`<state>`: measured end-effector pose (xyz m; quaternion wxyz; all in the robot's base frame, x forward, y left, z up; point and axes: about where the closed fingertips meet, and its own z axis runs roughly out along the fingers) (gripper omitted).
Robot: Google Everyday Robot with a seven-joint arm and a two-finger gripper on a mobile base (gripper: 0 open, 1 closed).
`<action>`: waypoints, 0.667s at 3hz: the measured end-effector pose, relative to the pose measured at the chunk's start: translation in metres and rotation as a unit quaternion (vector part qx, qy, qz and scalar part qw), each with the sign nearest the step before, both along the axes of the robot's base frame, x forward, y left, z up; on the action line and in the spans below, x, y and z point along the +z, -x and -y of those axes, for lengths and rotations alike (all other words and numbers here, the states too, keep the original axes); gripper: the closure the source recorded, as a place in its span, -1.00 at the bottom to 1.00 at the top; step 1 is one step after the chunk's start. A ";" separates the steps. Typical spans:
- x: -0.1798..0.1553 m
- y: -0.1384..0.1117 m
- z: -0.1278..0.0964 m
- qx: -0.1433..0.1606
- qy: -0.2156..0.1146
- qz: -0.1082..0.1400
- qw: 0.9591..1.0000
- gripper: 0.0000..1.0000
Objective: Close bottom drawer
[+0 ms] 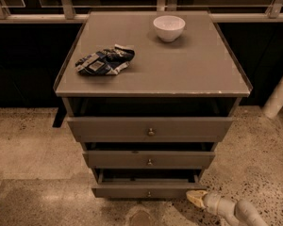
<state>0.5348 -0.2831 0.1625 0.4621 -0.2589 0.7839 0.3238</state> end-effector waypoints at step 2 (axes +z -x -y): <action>0.002 -0.021 0.001 -0.020 0.019 0.003 1.000 1.00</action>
Offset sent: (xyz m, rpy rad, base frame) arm 0.1333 -0.0154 0.0226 -0.2355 -0.0400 -0.2592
